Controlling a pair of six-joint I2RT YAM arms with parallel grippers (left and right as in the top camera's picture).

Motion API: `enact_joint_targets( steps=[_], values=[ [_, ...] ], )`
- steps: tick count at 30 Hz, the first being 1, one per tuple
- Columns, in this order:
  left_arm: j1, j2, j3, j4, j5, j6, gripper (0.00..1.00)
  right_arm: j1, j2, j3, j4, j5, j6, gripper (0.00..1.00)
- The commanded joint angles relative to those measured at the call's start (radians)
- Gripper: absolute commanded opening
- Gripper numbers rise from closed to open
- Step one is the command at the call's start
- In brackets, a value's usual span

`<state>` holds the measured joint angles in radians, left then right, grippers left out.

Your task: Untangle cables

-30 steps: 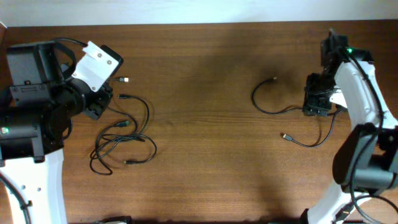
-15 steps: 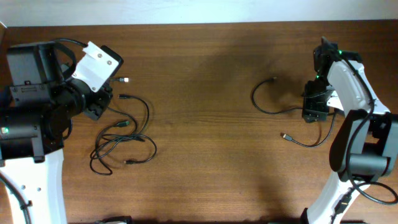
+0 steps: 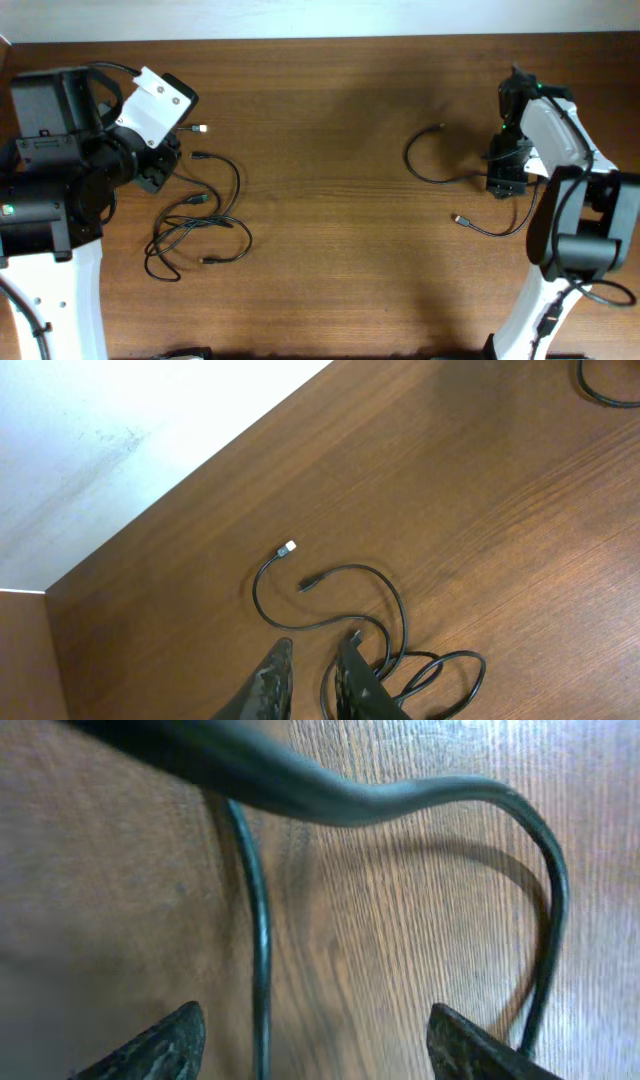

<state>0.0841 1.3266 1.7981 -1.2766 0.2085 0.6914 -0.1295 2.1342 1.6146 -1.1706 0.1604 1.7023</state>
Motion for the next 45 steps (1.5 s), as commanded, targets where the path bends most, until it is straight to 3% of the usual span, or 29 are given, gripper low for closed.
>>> enact_joint_targets(
  steps=[1,2,3,4,7,10,12,18,21,23,26,27,31,32,39,45],
  values=[
    [-0.003,-0.01,0.0,-0.004,0.0,0.005,0.16,-0.002,0.034,-0.018,0.0,0.005,0.004,0.64],
    [-0.003,-0.01,0.0,-0.004,0.0,0.005,0.16,-0.002,0.034,-0.018,0.001,0.006,0.004,0.59],
    [-0.003,-0.01,0.0,-0.004,0.0,0.005,0.16,-0.002,0.034,-0.018,0.008,0.005,-0.008,0.1],
    [-0.003,-0.01,0.0,-0.004,0.0,0.005,0.16,-0.002,0.034,-0.018,0.025,0.0,-0.05,0.04],
    [-0.003,-0.01,0.0,-0.004,0.0,0.005,0.16,-0.002,0.032,-0.014,0.047,-0.034,-0.098,0.04],
    [-0.003,-0.01,0.0,-0.005,0.0,0.005,0.16,-0.004,0.012,0.039,-0.025,-0.012,-0.103,0.04],
    [-0.003,-0.01,0.0,-0.004,0.0,0.005,0.16,-0.003,-0.005,0.114,-0.066,0.039,-0.181,0.04],
    [-0.003,-0.01,0.0,-0.004,0.0,0.005,0.18,0.004,-0.019,0.488,-0.109,0.274,-0.682,0.04],
    [-0.003,-0.01,0.0,-0.004,0.0,0.005,0.19,0.004,-0.019,0.642,-0.079,0.442,-1.011,0.04],
    [-0.003,-0.01,0.0,-0.004,0.0,0.005,0.19,0.003,-0.019,0.677,0.002,0.553,-1.094,0.04],
    [-0.003,-0.01,0.0,-0.005,0.0,0.005,0.2,-0.009,-0.01,0.674,0.126,0.66,-1.104,0.04],
    [-0.003,-0.01,0.0,-0.005,0.0,0.005,0.2,-0.016,-0.002,0.674,0.179,0.657,-1.14,0.04],
    [-0.003,-0.01,0.0,-0.011,-0.019,0.013,0.21,-0.06,0.045,0.67,0.473,0.373,-1.686,0.04],
    [-0.003,-0.01,0.0,-0.013,-0.019,0.013,0.21,-0.07,0.052,0.67,0.495,0.309,-1.761,0.04],
    [-0.003,-0.01,0.0,-0.019,-0.019,0.013,0.21,-0.194,0.128,0.67,0.669,0.215,-1.799,0.04],
    [-0.003,-0.006,0.0,-0.016,-0.019,0.044,0.22,-0.291,0.235,0.67,0.679,0.257,-1.792,0.04]
  ],
)
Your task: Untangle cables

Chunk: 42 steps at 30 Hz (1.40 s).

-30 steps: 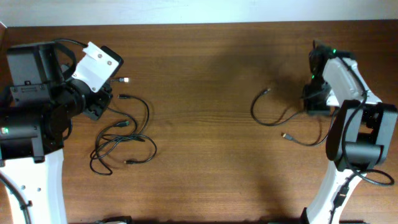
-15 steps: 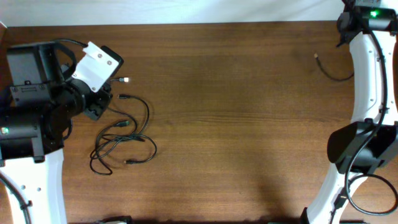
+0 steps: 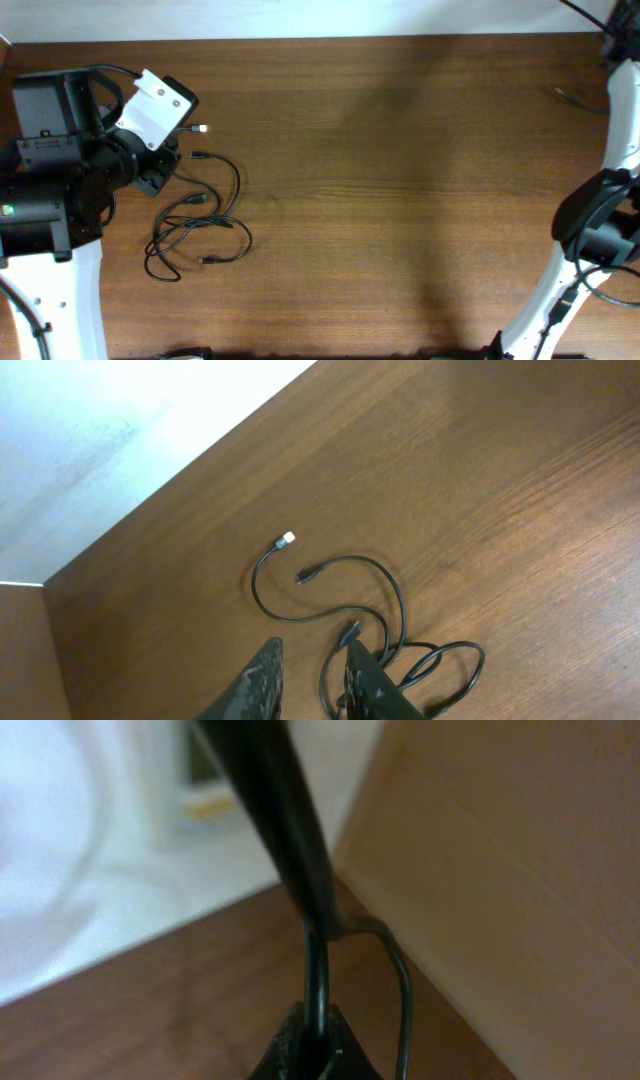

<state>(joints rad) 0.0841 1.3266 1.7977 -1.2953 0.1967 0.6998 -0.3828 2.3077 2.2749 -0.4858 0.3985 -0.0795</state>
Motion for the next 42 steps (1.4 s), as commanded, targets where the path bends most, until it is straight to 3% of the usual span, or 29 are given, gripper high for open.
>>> enact_joint_targets(
  steps=[1,12,18,19,20,24,27,29,35,42],
  values=[
    [-0.003,-0.004,0.0,0.003,-0.007,0.035,0.22,-0.048,0.088,0.01,-0.014,0.021,-0.006,0.04],
    [-0.003,0.029,0.0,0.0,-0.007,0.035,0.22,-0.062,0.264,0.008,-0.109,-0.058,0.139,0.04],
    [-0.003,0.056,0.0,-0.001,-0.007,0.035,0.22,-0.055,0.272,0.008,-0.114,-0.042,0.14,0.04],
    [-0.003,0.061,0.0,-0.001,-0.007,0.035,0.22,-0.056,0.272,0.008,-0.114,-0.007,0.14,0.68],
    [-0.003,0.066,0.0,-0.001,-0.007,0.035,0.21,-0.058,0.272,0.008,-0.134,0.021,0.14,0.99],
    [-0.003,0.075,0.0,0.0,-0.007,0.035,0.22,-0.043,0.24,0.009,-0.213,0.003,0.091,0.99],
    [-0.003,0.076,0.0,-0.001,-0.007,0.035,0.22,-0.015,0.177,0.013,-0.221,-0.021,-0.038,0.99],
    [-0.003,0.076,0.0,-0.001,-0.007,0.035,0.21,-0.002,0.124,0.051,-0.22,-0.024,0.001,0.99],
    [-0.003,0.076,0.0,-0.002,-0.007,0.035,0.22,-0.011,0.027,0.191,-0.434,-0.096,0.318,0.95],
    [-0.003,0.076,0.0,-0.002,-0.003,0.035,0.22,-0.011,-0.007,0.195,-0.923,-0.105,0.956,0.95]
  ],
)
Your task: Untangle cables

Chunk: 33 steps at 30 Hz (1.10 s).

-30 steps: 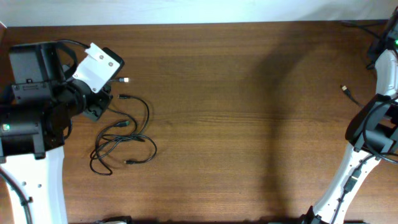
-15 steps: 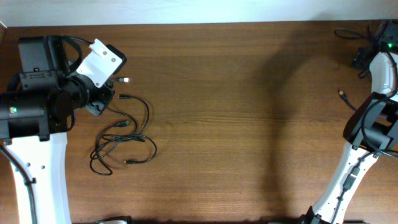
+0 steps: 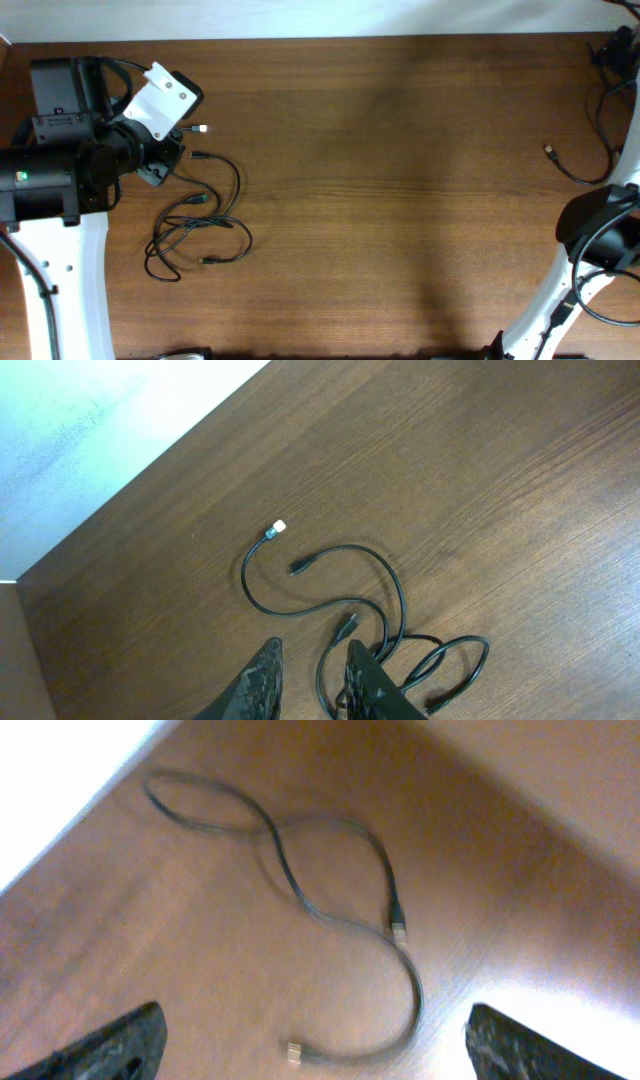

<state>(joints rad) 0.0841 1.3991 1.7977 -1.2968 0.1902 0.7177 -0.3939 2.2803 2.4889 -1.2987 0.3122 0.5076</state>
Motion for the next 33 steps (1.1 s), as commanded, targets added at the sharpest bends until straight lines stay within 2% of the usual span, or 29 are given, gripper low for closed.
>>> enact_joint_targets(
  steps=[1,3,5,9,15,20,23,29,33],
  values=[
    [-0.003,0.003,0.0,0.0,0.004,0.017,0.21,0.0,0.021,-0.02,-0.189,-0.021,0.508,0.95],
    [-0.003,0.003,0.0,0.0,0.004,0.017,0.21,0.0,0.021,-0.023,-0.315,-0.022,0.789,0.95],
    [-0.003,0.003,0.0,0.001,0.004,0.017,0.21,0.0,0.021,-0.028,-0.4,-0.021,0.999,0.95],
    [-0.003,0.003,0.0,-0.006,0.004,0.017,0.21,0.001,0.038,-0.043,-0.397,-0.007,1.049,0.96],
    [-0.003,0.003,0.0,-0.022,0.003,0.017,0.21,0.0,0.04,-0.173,-0.334,0.024,1.261,0.96],
    [-0.003,0.003,0.0,-0.022,-0.006,0.018,0.21,-0.012,0.04,-0.387,-0.122,0.025,1.263,0.94],
    [-0.003,0.003,0.0,-0.021,-0.005,0.025,0.21,-0.034,0.04,-0.494,-0.006,0.024,1.248,0.87],
    [-0.003,0.003,0.0,-0.027,-0.005,0.025,0.21,-0.071,0.04,-0.528,0.122,0.04,1.065,0.84],
    [-0.003,0.003,0.0,-0.029,-0.004,0.025,0.21,-0.092,0.04,-0.549,0.131,0.04,1.041,0.8]
  ],
)
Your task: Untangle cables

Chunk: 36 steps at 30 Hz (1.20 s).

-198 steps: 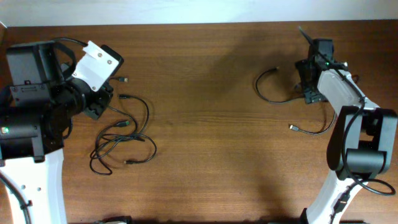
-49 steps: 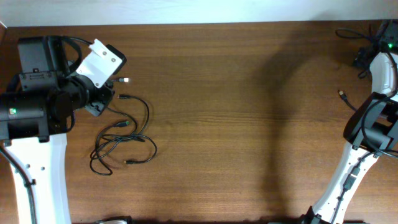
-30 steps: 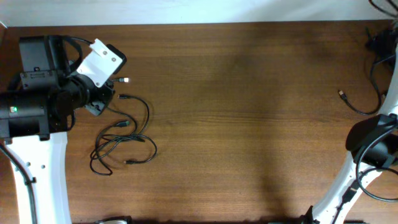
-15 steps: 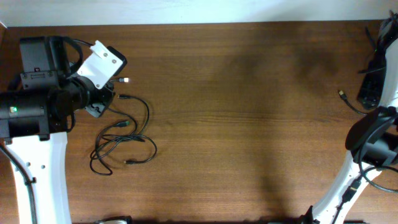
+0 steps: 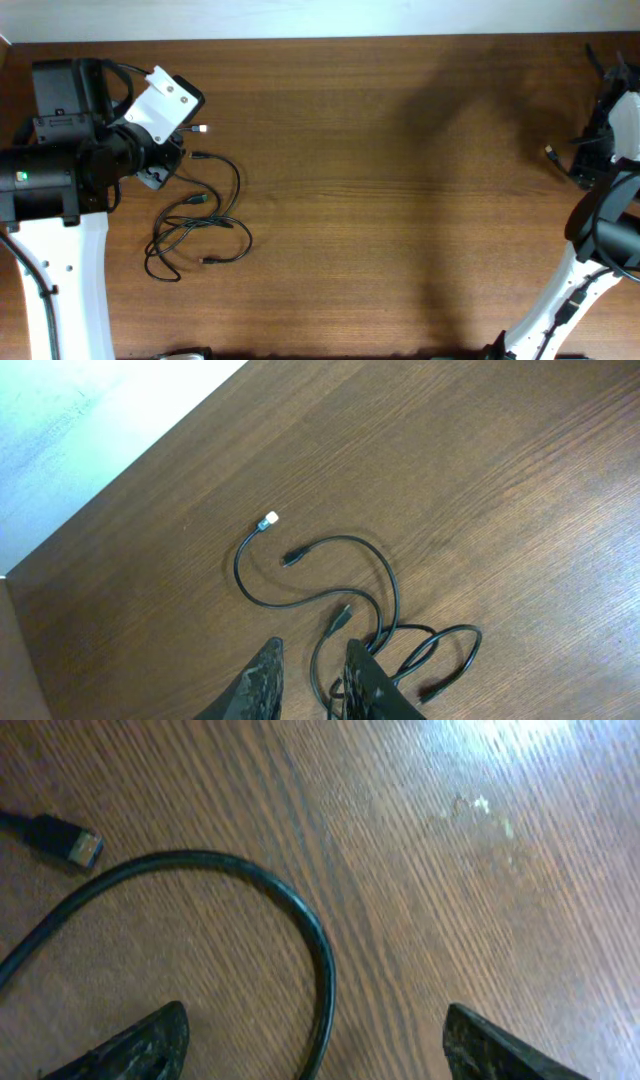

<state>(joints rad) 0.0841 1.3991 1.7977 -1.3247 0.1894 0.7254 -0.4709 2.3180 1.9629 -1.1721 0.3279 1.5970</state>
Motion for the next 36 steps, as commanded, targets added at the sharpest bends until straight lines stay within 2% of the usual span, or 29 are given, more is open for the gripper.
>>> enact_joint_targets(
  steps=[1,6,7,8,10,13,18,22,24,25,26,30,33,36],
  values=[
    [-0.003,0.003,0.0,-0.002,-0.003,0.017,0.21,-0.019,0.004,-0.039,0.012,0.024,-0.048,0.81],
    [-0.003,0.003,0.0,-0.001,-0.003,0.017,0.21,-0.02,0.012,-0.115,0.05,0.024,-0.048,0.8],
    [-0.003,0.003,0.0,-0.002,-0.003,0.017,0.21,-0.02,0.012,-0.128,0.06,0.024,-0.049,0.75],
    [-0.003,0.003,0.0,-0.002,-0.003,0.017,0.21,-0.021,0.012,-0.142,0.072,0.024,-0.049,0.65],
    [-0.003,0.003,0.0,-0.002,-0.003,0.017,0.21,-0.021,0.012,-0.161,0.093,0.024,-0.072,0.04],
    [-0.003,0.003,0.0,-0.002,-0.003,0.017,0.21,-0.02,0.012,-0.174,0.148,0.023,-0.162,0.04],
    [-0.003,0.003,0.0,-0.002,-0.003,0.017,0.21,-0.019,0.012,-0.173,0.341,-0.013,-0.436,0.04],
    [-0.003,0.003,0.0,-0.001,-0.002,0.017,0.21,-0.019,0.012,-0.173,0.6,-0.142,-0.702,0.04],
    [-0.003,0.003,0.0,-0.002,0.001,0.017,0.21,-0.019,0.013,-0.174,0.71,-0.191,-0.89,0.04],
    [-0.003,0.003,0.0,-0.002,0.005,0.016,0.21,-0.019,0.018,-0.174,0.832,-0.307,-1.034,0.04],
    [-0.003,0.003,0.0,-0.004,0.005,0.016,0.21,-0.019,0.018,-0.174,0.904,-0.37,-1.082,0.04],
    [-0.003,0.003,0.0,-0.015,0.006,0.016,0.21,-0.021,0.027,-0.173,0.986,-0.292,-0.964,0.04],
    [-0.003,0.003,0.0,-0.027,0.005,0.016,0.21,-0.02,0.045,-0.173,1.075,-0.305,-1.025,0.04],
    [-0.003,0.003,0.0,-0.027,0.005,0.017,0.21,-0.017,0.045,-0.173,1.07,-0.305,-1.062,0.04]
  ],
)
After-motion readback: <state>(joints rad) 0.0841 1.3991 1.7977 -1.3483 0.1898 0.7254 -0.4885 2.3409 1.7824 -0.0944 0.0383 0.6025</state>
